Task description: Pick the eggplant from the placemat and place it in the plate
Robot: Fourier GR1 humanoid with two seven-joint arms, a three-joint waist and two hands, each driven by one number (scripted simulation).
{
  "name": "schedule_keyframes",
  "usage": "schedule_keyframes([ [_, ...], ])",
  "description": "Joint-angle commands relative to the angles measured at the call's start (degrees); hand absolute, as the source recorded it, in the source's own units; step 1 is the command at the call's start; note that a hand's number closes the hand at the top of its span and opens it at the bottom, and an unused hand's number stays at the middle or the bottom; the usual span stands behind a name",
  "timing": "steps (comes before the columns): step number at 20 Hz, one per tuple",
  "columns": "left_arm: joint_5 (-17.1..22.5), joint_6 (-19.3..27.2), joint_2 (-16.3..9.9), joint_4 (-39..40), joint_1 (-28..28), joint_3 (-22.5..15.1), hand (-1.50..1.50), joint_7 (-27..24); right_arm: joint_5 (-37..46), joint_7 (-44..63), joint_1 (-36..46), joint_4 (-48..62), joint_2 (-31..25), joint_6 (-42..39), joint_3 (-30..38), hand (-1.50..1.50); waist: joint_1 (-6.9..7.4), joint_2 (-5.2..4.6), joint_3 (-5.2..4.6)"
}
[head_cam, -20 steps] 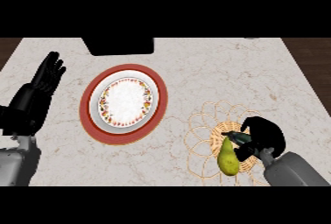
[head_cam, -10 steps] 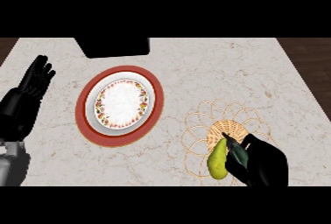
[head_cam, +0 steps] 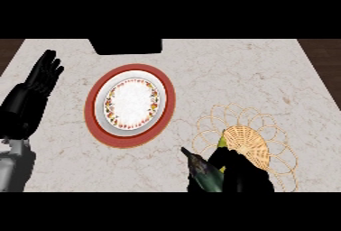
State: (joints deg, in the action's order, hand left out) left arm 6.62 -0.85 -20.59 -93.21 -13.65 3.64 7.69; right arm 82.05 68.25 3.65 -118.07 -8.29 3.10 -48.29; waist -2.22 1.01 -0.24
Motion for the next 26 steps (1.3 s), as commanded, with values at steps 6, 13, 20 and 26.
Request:
schedule_keyframes([
  [6,-0.97,-0.32,2.01,0.41,-1.38,-2.02,0.0,-0.83,3.18,15.47,12.48,0.98,8.0,-3.51,-5.86,1.5,2.93,-0.9,0.11],
  [13,-1.06,-1.32,2.3,2.43,-4.06,-2.5,0.0,-1.46,-6.38,15.1,24.47,12.88,8.19,3.38,1.77,1.5,4.93,-1.39,0.14],
  [20,-1.39,-1.43,2.64,2.93,-7.02,-3.26,0.0,0.02,-16.46,11.11,34.53,27.3,8.24,10.88,10.72,1.5,6.74,-2.09,0.21],
  [26,-1.88,-1.02,4.25,3.81,-7.35,-4.01,0.0,-1.48,-21.46,10.9,42.33,40.96,8.25,13.57,13.68,1.5,7.07,-2.02,0.15],
])
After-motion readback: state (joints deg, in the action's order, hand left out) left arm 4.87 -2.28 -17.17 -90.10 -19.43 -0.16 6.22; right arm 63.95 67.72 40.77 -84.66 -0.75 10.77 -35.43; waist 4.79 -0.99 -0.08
